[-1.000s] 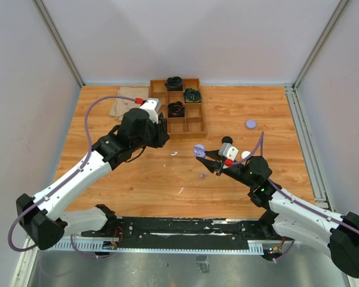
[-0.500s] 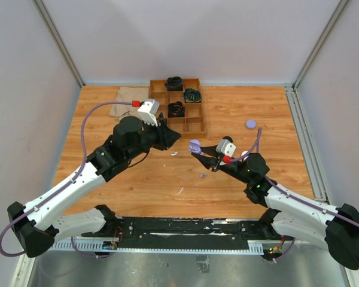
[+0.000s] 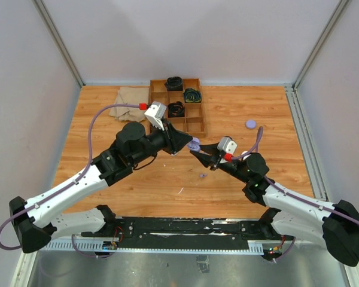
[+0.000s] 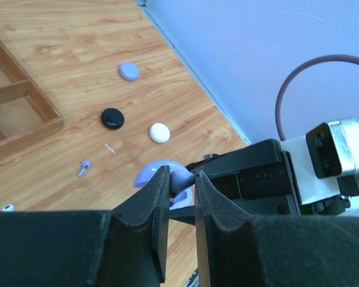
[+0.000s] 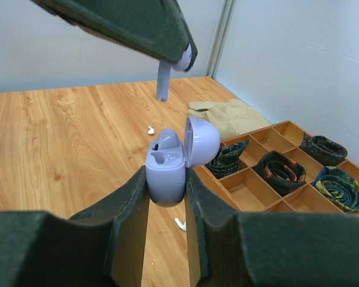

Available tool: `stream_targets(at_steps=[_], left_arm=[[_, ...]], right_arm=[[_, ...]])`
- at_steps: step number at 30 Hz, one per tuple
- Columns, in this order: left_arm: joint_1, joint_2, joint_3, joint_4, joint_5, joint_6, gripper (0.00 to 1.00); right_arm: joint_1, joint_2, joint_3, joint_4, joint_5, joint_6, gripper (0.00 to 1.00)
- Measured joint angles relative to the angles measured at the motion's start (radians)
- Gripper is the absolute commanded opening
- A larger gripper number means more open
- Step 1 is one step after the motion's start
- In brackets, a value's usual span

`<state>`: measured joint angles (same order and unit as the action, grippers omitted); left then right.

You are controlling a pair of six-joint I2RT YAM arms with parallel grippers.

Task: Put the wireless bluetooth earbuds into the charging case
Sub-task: Place the earbud in the charging case.

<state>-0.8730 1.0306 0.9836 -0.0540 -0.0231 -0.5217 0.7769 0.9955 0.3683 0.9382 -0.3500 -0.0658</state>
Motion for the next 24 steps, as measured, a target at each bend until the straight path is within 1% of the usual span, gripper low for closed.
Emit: stream_targets(at_steps=[9,24], left_arm=[[-0.073,0.011,-0.049,0.062,-0.051,0.012,0.22],[-0.126,0.016,-0.070,0.113,-0.143,0.082,0.22]], right_arm=[[0.002,0.001,0.002,0.026,0.000,0.029,0.10],[0.003,0.001,0.002,0.038,0.000,0.051,0.10]])
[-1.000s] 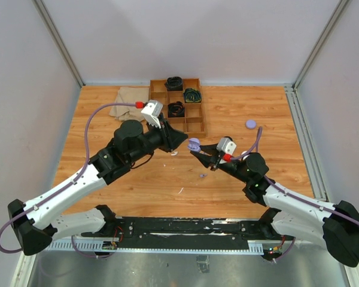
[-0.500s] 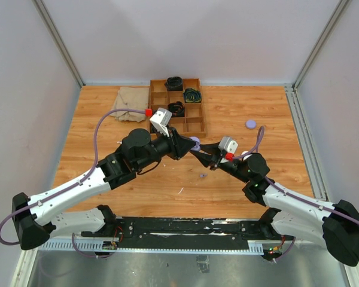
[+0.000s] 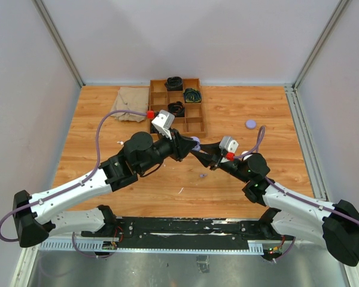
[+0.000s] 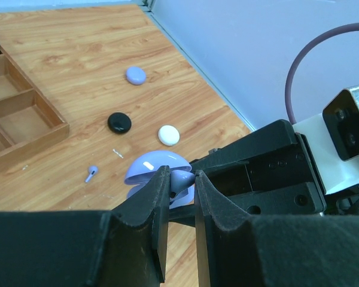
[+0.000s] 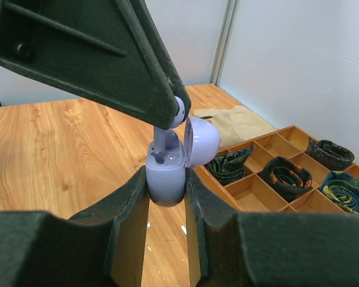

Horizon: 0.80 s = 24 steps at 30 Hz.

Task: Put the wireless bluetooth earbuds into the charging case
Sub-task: Place the earbud in the charging case.

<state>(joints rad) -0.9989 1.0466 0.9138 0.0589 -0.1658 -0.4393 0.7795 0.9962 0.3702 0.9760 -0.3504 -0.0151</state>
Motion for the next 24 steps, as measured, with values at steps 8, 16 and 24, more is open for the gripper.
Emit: stream_targets(at_steps=[8,16,24], left_arm=[[-0.018,0.012,0.000,0.000,-0.016,0.029,0.22],[-0.037,0.016,0.000,-0.001,-0.047,0.056,0.26],[-0.046,0.023,0.000,0.000,-0.050,0.069,0.47]], right_arm=[[0.000,0.000,0.000,0.000,0.000,0.010,0.10],[0.000,-0.001,0.000,0.005,0.000,0.012,0.10],[0.000,-0.002,0.000,0.013,0.000,0.017,0.10]])
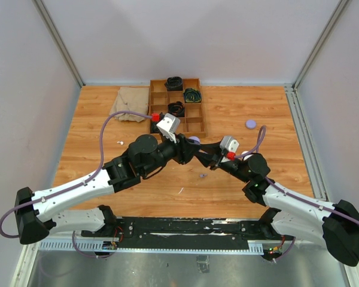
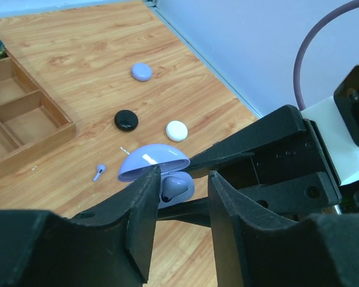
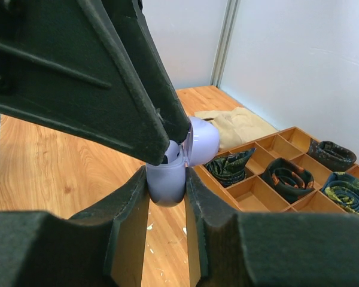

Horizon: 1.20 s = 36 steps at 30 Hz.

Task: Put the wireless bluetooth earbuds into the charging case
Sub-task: Place the earbud in the charging case.

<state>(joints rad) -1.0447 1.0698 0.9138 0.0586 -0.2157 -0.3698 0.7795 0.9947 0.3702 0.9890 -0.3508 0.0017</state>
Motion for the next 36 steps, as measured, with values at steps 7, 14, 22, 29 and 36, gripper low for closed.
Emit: stream_targets(at_steps=[7,14,22,29,36], left_arm=[[-0.005,0.001,0.003,-0.001,0.005,0.000,0.63],[-0.005,-0.038,0.013,-0.052,-0.009,0.006,0.77],[0.016,-0.096,0.043,-0.136,-0.014,0.025,0.84],[0.177,-0.111,0.043,-0.178,0.154,0.000,0.85],[0.326,-0.119,0.005,-0.153,0.414,-0.062,0.85]], right_arm=[[0.000,0.000,0.000,-0.015,0.000,0.002,0.10],[0.000,0.000,0.000,-0.012,0.000,0.008,0.10],[0.000,0.000,0.000,-0.013,-0.005,0.028,0.10],[0.000,0.006,0.025,-0.018,-0.041,0.051,0.11],[0.000,0.018,0.043,-0.019,-0.077,0.079,0.11]])
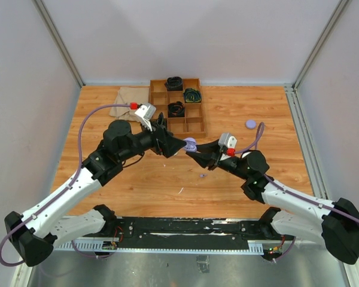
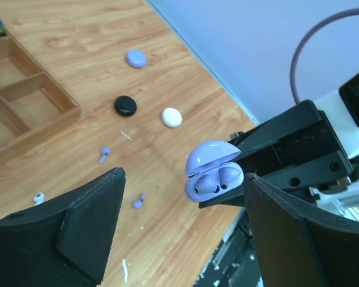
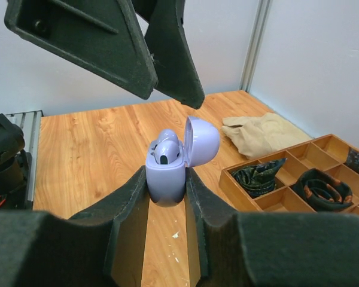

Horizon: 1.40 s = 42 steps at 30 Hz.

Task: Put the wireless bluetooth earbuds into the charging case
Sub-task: Place the earbud in the charging case, then close the charging case.

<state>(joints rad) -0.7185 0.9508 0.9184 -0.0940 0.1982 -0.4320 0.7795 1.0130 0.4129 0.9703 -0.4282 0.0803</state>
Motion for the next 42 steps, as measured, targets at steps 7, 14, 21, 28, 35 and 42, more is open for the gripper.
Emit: stream_targets(at_steps=[7,14,21,28,35,42], left_arm=[[0.116,0.003,-0.056,0.084,0.233,-0.086,0.85],[0.147,0.042,-0.078,0.158,0.367,-0.152,0.82],[0.149,0.062,-0.103,0.227,0.444,-0.201,0.77],[0.149,0.066,-0.116,0.276,0.492,-0.230,0.72],[0.160,0.055,-0.116,0.293,0.498,-0.230,0.70],[0.172,0.030,-0.116,0.320,0.532,-0.230,0.69]], right_arm=[[0.000,0.033,0.034,-0.002,-0.048,0.034,0.11],[0.000,0.077,0.054,0.029,-0.090,0.082,0.11],[0.000,0.127,0.056,0.086,-0.125,0.145,0.11],[-0.012,0.179,0.056,0.174,-0.149,0.219,0.11],[-0.038,0.240,0.055,0.299,-0.187,0.315,0.11],[-0.058,0.257,0.054,0.312,-0.223,0.365,0.10]])
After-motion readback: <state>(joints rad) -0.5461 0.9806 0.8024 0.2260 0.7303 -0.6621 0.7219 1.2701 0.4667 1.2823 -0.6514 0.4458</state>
